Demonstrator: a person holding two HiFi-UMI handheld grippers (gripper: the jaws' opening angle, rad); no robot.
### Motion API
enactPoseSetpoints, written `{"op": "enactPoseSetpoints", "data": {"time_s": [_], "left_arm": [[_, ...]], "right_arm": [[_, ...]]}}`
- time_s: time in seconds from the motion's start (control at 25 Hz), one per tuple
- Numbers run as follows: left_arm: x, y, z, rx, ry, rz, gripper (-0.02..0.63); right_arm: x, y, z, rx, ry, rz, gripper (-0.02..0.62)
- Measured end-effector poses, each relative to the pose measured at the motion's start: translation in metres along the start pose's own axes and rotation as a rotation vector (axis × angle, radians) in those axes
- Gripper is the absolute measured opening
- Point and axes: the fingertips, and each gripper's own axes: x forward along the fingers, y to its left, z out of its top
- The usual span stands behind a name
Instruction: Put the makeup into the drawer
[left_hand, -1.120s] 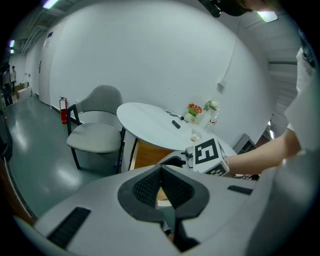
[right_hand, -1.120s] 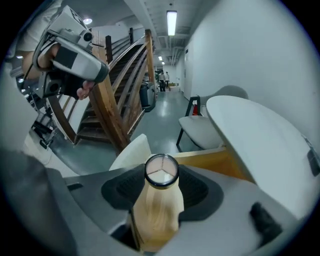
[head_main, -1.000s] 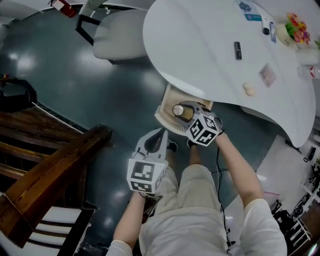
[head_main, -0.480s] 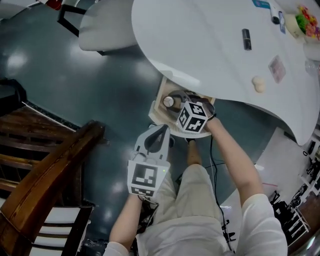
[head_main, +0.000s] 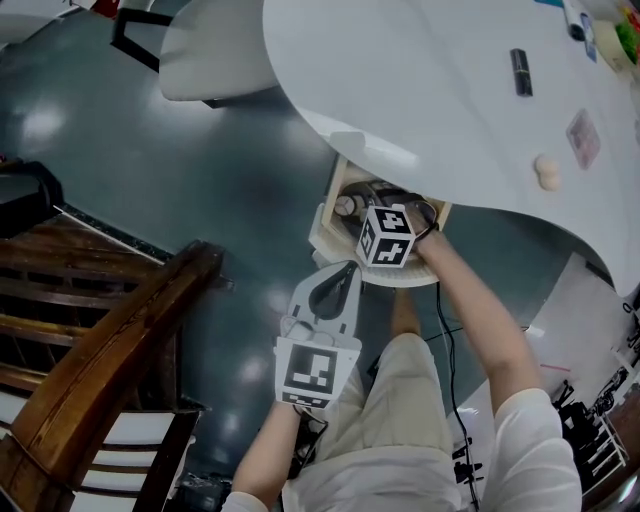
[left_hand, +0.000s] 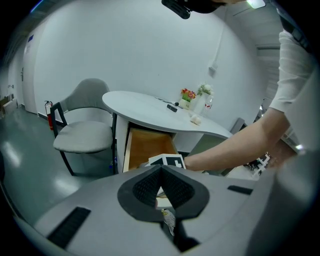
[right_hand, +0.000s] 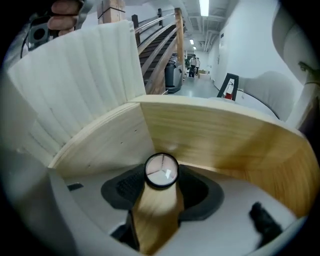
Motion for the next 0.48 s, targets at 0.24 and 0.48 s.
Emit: {"op": "enactPoseSetpoints", "data": {"time_s": [0.24,0.48], "left_arm": [[0.0001,-0.0013,-0.0008,0.014,0.01,-0.005,0.009],[-0.003,0.0009,-0.0021,-0.006,0.015,0.014,0.009]], "right_arm": [[0.0038,-0.0017,-0.0017,-0.002,-0.003,-0.018,0.219],[0.0027,-0.0039,-0.0032,0.009,0.001,-0.013,0.245]]}}
